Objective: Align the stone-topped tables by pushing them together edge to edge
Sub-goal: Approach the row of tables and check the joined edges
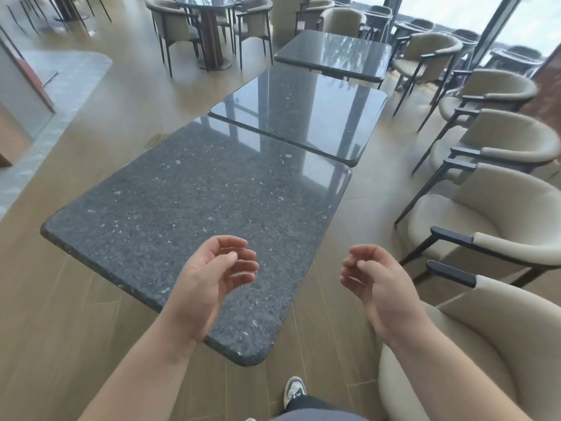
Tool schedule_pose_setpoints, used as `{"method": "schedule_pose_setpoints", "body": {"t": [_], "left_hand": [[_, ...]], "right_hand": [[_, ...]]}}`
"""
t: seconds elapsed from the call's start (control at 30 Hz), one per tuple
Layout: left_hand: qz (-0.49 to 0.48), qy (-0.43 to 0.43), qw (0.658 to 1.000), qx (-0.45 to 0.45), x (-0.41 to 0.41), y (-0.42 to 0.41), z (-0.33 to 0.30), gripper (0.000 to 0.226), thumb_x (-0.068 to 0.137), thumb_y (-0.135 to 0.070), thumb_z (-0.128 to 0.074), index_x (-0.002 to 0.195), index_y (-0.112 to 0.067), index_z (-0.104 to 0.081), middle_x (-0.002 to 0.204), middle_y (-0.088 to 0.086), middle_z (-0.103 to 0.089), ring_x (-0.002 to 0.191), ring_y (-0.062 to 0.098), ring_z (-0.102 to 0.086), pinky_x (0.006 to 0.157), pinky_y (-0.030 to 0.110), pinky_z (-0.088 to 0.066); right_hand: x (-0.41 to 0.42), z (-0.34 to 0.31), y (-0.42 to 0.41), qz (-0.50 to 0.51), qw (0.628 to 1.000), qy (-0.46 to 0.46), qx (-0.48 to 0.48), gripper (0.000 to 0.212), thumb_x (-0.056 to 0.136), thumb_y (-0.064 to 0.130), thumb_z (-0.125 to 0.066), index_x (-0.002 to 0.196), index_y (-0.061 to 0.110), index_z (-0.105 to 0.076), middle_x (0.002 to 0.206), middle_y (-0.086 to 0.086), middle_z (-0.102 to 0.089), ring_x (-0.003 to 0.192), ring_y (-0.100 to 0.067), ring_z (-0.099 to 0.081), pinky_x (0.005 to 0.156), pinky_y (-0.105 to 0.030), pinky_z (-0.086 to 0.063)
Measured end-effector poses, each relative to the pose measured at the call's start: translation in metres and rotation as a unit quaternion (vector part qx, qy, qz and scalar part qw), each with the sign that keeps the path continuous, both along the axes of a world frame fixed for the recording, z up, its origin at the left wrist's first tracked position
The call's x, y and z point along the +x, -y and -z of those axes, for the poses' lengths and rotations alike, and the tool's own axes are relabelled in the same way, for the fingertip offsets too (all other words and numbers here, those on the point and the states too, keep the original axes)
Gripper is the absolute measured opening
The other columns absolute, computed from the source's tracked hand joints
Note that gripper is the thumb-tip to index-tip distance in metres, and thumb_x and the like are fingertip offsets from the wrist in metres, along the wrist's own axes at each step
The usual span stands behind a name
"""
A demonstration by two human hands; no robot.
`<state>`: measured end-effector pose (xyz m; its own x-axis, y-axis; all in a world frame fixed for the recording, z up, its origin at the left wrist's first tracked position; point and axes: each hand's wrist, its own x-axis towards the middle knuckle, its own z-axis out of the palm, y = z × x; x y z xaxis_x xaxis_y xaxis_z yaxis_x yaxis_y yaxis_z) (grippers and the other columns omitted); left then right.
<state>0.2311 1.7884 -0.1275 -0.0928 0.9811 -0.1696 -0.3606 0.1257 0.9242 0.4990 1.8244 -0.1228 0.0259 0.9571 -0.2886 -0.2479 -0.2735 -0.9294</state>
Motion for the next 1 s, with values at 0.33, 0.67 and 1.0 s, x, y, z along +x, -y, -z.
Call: {"method": "schedule_pose_setpoints", "body": {"t": [0.33, 0.67, 1.0], "left_hand": [[0.006, -0.07, 0.997, 0.028, -0.025, -0.01, -0.006, 0.022, 0.089, -0.019, -0.053, 0.1, -0.02, -0.072, 0.098, 0.015, -0.072, 0.091, 0.03, -0.071, 0.077, 0.031, -0.059], [-0.007, -0.055, 0.998, 0.024, -0.063, -0.035, 0.004, 0.021, 0.09, -0.017, -0.053, 0.102, -0.016, -0.072, 0.097, 0.017, -0.072, 0.09, 0.03, -0.071, 0.076, 0.031, -0.059], [-0.03, -0.082, 0.995, 0.049, -0.265, 0.002, -0.008, 0.022, 0.09, -0.017, -0.052, 0.103, -0.017, -0.07, 0.097, 0.017, -0.071, 0.091, 0.031, -0.07, 0.077, 0.031, -0.059]], "right_hand": [[-0.011, -0.011, -0.005, 0.041, 0.999, 0.0, 0.035, 0.03, 0.095, -0.009, -0.039, 0.095, 0.008, -0.063, 0.076, -0.004, -0.066, 0.072, -0.019, -0.062, 0.074, -0.036, -0.054], [-0.061, 0.004, -0.021, 0.025, 0.999, 0.033, 0.01, 0.03, 0.094, -0.011, -0.039, 0.097, 0.007, -0.063, 0.077, -0.003, -0.066, 0.072, -0.016, -0.063, 0.074, -0.036, -0.055], [-0.272, -0.01, -0.007, -0.036, 0.995, 0.064, 0.064, 0.028, 0.095, -0.009, -0.039, 0.103, 0.007, -0.062, 0.078, 0.001, -0.067, 0.075, -0.014, -0.064, 0.075, -0.031, -0.056]]}}
